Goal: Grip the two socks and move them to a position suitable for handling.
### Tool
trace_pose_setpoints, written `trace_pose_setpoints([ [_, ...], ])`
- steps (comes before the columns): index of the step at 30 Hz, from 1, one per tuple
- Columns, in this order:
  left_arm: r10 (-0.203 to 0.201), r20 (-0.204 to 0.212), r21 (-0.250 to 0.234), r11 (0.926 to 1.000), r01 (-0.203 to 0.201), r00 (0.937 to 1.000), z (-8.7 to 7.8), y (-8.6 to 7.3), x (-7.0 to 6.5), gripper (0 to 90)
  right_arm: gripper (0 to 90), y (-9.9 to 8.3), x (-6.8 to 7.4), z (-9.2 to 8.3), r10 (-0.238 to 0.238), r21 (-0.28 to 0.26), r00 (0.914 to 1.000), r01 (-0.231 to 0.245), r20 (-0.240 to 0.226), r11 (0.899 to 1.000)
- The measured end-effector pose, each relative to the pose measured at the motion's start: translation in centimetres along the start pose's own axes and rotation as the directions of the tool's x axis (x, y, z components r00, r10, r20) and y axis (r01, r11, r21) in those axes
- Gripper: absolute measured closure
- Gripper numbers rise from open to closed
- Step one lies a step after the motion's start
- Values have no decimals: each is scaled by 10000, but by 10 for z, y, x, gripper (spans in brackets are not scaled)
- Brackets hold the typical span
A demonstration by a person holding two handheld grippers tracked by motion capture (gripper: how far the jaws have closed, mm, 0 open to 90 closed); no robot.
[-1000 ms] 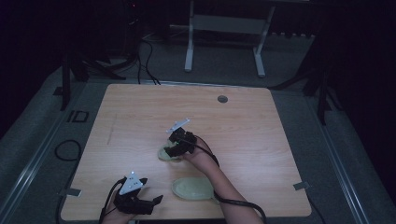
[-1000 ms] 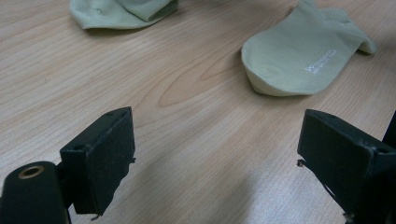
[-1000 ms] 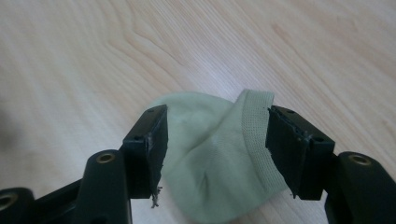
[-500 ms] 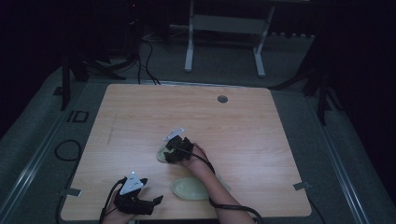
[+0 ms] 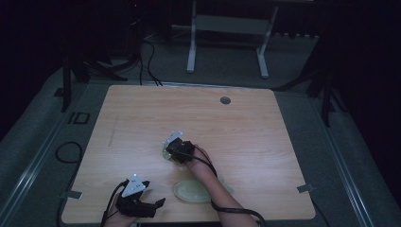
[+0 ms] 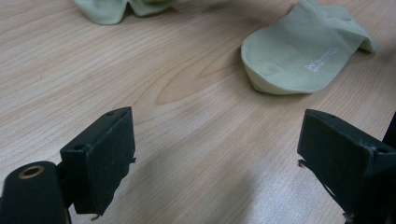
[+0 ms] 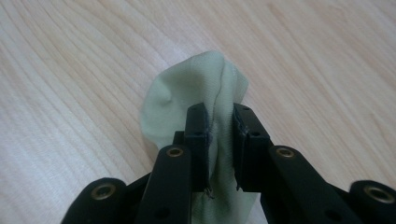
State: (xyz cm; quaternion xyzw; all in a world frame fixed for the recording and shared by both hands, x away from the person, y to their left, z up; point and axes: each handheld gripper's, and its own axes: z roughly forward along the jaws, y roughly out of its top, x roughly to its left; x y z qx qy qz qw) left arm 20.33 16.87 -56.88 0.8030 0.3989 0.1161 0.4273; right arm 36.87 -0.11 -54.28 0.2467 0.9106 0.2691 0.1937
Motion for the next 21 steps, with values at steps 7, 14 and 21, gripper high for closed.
trace_pose_setpoints([
  [7, -118, 109, -118, 9999, 119, 9999, 0, 1, 1, 114, 781, 0, -19, -36, 253, -561, 9995, -243, 171, 9981],
  [14, -180, 63, -35, 9998, 180, 9998, 3, 1, 0, 115, 782, -6, -38, -73, 652, -972, 9975, -622, 284, 9933],
  [21, -210, 64, -19, 9998, 211, 9998, 2, 2, 1, 115, 782, -26, -47, -104, 1043, -1334, 9931, -964, 533, 9864],
])
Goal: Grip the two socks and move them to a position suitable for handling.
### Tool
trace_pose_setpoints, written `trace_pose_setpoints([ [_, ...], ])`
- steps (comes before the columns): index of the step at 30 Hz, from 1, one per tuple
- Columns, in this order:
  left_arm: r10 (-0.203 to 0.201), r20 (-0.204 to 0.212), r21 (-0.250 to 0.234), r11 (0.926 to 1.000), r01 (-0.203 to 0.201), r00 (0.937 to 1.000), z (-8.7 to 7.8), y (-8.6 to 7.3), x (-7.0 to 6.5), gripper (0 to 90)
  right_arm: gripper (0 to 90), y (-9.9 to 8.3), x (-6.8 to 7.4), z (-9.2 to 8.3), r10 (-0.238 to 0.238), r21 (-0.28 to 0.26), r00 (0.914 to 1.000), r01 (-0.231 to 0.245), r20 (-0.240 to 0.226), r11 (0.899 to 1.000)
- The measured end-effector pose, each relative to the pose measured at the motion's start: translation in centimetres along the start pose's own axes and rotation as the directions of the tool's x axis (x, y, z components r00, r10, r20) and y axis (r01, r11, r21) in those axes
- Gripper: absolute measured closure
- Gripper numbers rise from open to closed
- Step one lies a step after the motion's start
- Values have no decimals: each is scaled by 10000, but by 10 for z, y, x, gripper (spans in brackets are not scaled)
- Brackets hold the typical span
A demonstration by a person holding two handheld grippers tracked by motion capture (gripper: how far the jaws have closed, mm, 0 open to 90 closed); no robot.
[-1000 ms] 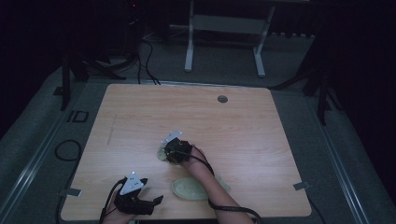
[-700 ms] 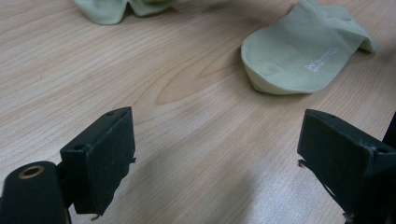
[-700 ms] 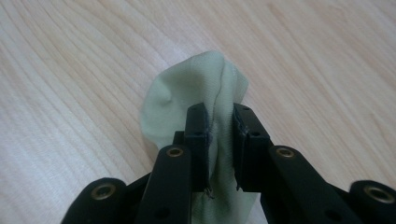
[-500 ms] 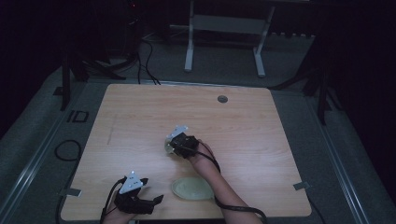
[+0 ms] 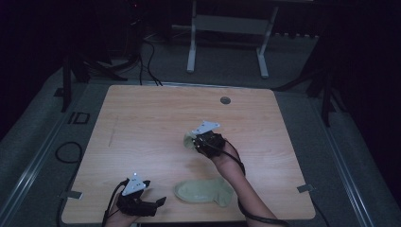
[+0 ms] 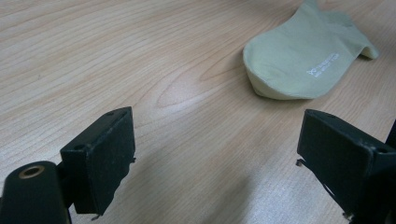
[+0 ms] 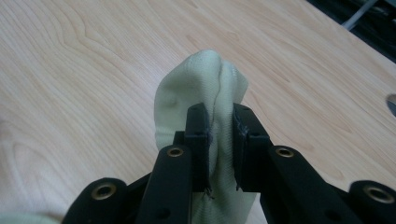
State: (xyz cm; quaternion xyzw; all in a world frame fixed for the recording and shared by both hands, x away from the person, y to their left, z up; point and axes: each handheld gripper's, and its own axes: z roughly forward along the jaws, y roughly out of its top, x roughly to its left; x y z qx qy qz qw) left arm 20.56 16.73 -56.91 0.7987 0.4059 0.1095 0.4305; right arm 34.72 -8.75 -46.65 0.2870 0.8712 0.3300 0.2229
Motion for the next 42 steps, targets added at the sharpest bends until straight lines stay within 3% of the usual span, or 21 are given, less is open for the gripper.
trace_pose_setpoints([
  [10, 113, 44, -51, 9999, -113, 9999, 1, 2, -3, 116, 781, -46, 2, -24, 430, -446, 9991, -427, 65, 9981],
  [16, 315, 99, 78, 9995, -316, 9995, 3, 2, -6, 119, 781, -69, 13, -18, 332, -225, 9994, -332, 17, 9992],
  [24, 492, 194, 79, 9988, -493, 9986, 5, 3, -10, 120, 780, -70, 28, 7, 409, 224, 9985, -401, -359, 9989],
  [32, 548, 271, 89, 9984, -550, 9981, 8, 5, -12, 126, 777, -77, 38, 39, 363, 926, 9989, -333, -311, 9951],
  [42, 359, 453, -21, 9994, -358, 9983, 16, 21, -7, 139, 732, -74, 31, 46, 700, 865, 9975, -691, -75, 9938],
])
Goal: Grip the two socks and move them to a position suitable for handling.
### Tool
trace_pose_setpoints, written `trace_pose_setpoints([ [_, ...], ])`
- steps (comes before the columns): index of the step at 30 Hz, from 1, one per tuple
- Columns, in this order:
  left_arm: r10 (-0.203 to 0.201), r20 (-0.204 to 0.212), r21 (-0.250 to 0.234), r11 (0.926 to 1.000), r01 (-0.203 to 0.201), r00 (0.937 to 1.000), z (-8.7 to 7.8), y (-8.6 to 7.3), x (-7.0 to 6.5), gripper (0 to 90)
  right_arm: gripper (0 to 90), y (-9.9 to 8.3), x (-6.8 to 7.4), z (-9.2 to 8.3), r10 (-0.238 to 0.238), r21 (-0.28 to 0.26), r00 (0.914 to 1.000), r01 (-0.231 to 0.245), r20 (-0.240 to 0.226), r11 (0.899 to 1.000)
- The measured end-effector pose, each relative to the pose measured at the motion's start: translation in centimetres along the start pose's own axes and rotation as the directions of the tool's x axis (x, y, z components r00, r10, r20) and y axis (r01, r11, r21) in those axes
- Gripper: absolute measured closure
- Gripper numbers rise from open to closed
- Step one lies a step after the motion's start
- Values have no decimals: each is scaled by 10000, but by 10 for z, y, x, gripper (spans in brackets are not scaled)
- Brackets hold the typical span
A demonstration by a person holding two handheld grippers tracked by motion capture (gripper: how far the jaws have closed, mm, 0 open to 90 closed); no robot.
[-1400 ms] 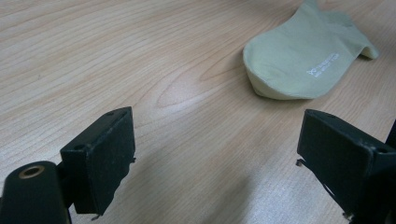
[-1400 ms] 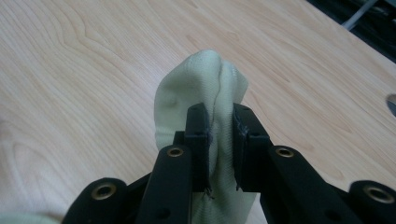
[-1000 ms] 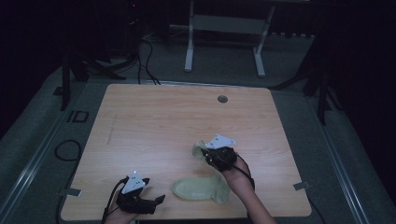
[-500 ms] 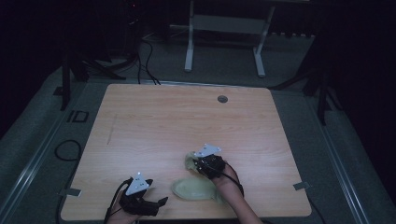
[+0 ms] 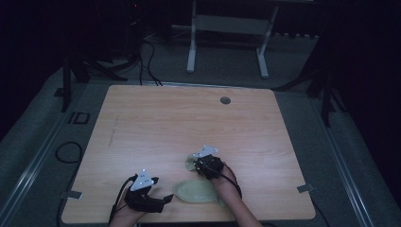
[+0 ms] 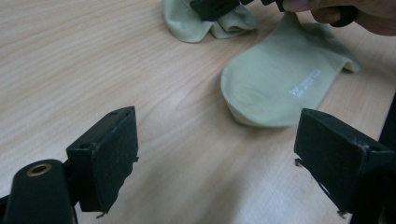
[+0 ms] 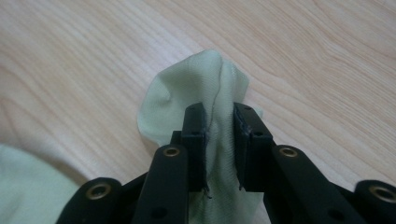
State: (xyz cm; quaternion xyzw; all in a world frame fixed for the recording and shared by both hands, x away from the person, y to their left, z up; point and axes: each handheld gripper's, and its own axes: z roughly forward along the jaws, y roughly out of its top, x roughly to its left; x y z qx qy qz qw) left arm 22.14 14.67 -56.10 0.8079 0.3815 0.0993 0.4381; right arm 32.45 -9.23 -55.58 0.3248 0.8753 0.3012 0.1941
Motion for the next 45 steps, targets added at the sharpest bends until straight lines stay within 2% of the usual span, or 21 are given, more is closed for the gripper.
trace_pose_setpoints([
  [2, 32, 17, 67, 10000, -33, 10000, 2, 5, 2, 140, 642, 1, -2, 0, 206, 24, 9991, -205, -360, 9998],
  [4, 141, 5, 55, 9999, -141, 9999, 4, 10, 4, 142, 606, 3, -5, -5, 144, 85, 9992, -141, -385, 9999],
  [8, 163, -45, -66, 9998, -164, 9999, 8, 26, 9, 148, 542, 11, -20, -28, 527, -429, 9963, -557, -683, 9975],
  [10, 233, -14, -122, 9997, -233, 9997, 12, 37, 11, 148, 542, 16, -29, -40, 554, -696, 9962, -600, -669, 9958],
  [11, 343, -155, -116, 9993, -345, 9993, 14, 42, 12, 149, 546, 19, -32, -44, 533, -750, 9963, -583, -672, 9955],
  [12, 516, -168, -119, 9986, -518, 9985, 16, 48, 13, 158, 557, 21, -36, -48, 512, -792, 9967, -561, -629, 9953],
  [13, 516, -168, -119, 9986, -518, 9985, 16, 48, 13, 179, 557, 21, -36, -48, 512, -792, 9967, -561, -629, 9953],
  [15, 723, -199, 11, 9974, -723, 9972, 27, 63, 16, 186, 589, 24, -42, -51, 576, -788, 9956, -634, -741, 9949],
  [17, 846, -279, 168, 9963, -841, 9960, 38, 72, 19, 230, 619, 23, -41, -49, 427, -721, 9960, -484, -787, 9962],
  [19, 838, -29, 325, 9960, -837, 9965, 47, 76, 22, 237, 633, 20, -40, -43, 440, -516, 9948, -489, -916, 9975],
  [20, 874, -111, 440, 9952, -869, 9961, 52, 78, 23, 273, 637, 18, -39, -39, 367, -435, 9946, -411, -975, 9982],
  [22, 924, 75, 590, 9939, -927, 9957, 62, 82, 25, 309, 644, 15, -38, -31, 292, -202, 9949, -313, -966, 9993],
  [25, 1172, -157, 1102, 9873, -1148, 9930, 77, 86, 25, 395, 644, 9, -40, -18, 371, 192, 9950, -355, -927, 9992],
  [27, 893, -159, 1306, 9877, -865, 9959, 87, 86, 27, 430, 644, 5, -42, -11, 460, 424, 9952, -425, -867, 9982],
  [30, 646, -364, 1684, 9840, -576, 9972, 97, 86, 29, 486, 664, 1, -41, -3, 367, 739, 9955, -303, -874, 9968],
  [34, 681, -485, 1767, 9825, -585, 9965, 102, 85, 30, 539, 716, -1, -42, -1, 479, 694, 9936, -409, -1026, 9968],
  [37, 588, -475, 1778, 9828, -495, 9971, 103, 86, 31, 549, 766, -1, -41, -1, 357, 649, 9935, -288, -1078, 9975],
  [40, 754, -413, 1762, 9821, -670, 9963, 105, 86, 29, 551, 803, -1, -39, -1, 239, 658, 9941, -170, -1055, 9977],
  [43, 830, -284, 1732, 9819, -768, 9961, 106, 86, 27, 630, 819, 0, -37, -1, 185, 650, 9947, -120, -1009, 9978],
  [44, 917, -166, 1742, 9808, -874, 9956, 107, 86, 25, 630, 822, 0, -37, -1, 123, 640, 9950, -60, -990, 9979],
  [45, 934, -152, 1745, 9806, -893, 9955, 108, 86, 24, 705, 828, -1, -37, -1, 84, 610, 9952, -24, -977, 9981],
])
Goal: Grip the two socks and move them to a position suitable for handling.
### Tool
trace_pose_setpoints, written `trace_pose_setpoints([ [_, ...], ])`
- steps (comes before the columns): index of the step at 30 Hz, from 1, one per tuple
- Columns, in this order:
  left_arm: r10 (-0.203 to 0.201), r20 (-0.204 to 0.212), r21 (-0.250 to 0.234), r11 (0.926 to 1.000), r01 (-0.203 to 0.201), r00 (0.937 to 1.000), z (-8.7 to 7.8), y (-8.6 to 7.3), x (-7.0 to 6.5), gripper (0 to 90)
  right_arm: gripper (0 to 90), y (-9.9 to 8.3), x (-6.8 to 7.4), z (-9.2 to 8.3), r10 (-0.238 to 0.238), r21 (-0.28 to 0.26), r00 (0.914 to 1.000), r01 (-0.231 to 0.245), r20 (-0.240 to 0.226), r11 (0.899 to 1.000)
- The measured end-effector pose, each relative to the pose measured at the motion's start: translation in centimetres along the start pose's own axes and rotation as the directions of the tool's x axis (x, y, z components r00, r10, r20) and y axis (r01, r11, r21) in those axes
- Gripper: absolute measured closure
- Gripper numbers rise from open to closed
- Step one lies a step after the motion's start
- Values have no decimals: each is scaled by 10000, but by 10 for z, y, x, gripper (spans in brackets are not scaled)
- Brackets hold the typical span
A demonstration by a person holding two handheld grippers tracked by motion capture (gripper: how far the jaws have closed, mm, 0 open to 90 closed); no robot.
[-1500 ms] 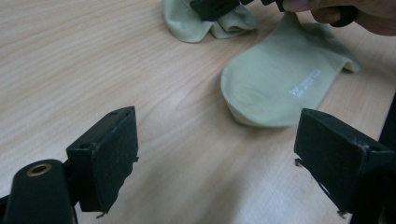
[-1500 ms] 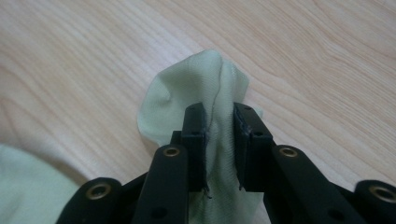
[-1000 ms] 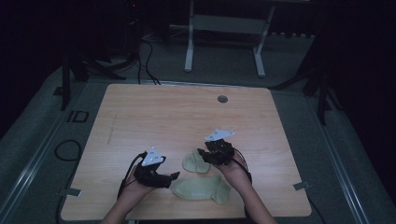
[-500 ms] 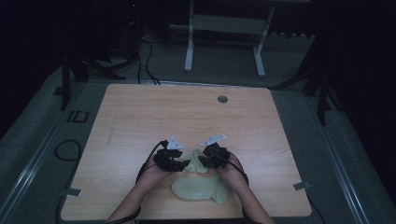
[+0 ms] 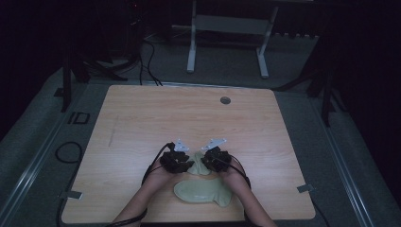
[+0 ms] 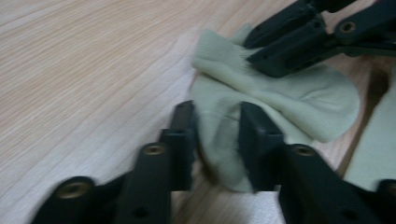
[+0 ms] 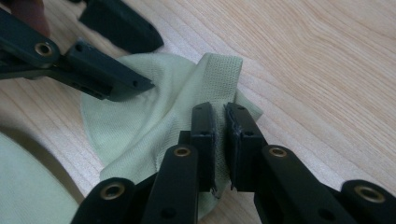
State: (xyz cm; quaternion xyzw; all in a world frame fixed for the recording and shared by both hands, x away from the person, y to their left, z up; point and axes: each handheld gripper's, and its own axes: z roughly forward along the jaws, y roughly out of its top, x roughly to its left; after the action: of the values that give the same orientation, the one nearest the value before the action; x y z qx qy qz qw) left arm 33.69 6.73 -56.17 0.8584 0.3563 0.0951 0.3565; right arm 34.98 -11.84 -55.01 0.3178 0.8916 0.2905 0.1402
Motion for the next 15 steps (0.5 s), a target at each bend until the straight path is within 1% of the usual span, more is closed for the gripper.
trace_pose_setpoints([
  [2, -38, 173, 34, 10000, 37, 9998, 1, 0, -1, 780, 834, 0, 0, 0, 4, -42, 10000, -4, 22, 10000],
  [3, -125, 223, -2, 9999, 125, 9997, 1, 0, -1, 813, 837, -1, 0, 0, 3, -61, 10000, -3, 34, 10000],
  [4, -105, 227, -30, 9999, 106, 9997, 1, 0, -2, 839, 840, -1, 1, 0, 5, -81, 10000, -5, 53, 10000],
  [9, -123, 177, -45, 9999, 124, 9998, 0, 0, -2, 865, 852, -1, 1, -1, 122, -147, 9999, -121, 63, 9998],
  [12, -57, 139, -322, 9995, 61, 9999, -6, 0, -4, 868, 855, 0, -1, -4, 185, -252, 9998, -183, 86, 9995],
  [13, -56, 120, -456, 9989, 61, 9999, -9, 0, -4, 869, 856, 1, -1, -7, 275, -348, 9996, -273, 54, 9990],
  [15, -92, 121, -554, 9984, 99, 9999, -15, 1, -3, 869, 856, 2, -2, -15, 316, -554, 9995, -313, 36, 9980],
])
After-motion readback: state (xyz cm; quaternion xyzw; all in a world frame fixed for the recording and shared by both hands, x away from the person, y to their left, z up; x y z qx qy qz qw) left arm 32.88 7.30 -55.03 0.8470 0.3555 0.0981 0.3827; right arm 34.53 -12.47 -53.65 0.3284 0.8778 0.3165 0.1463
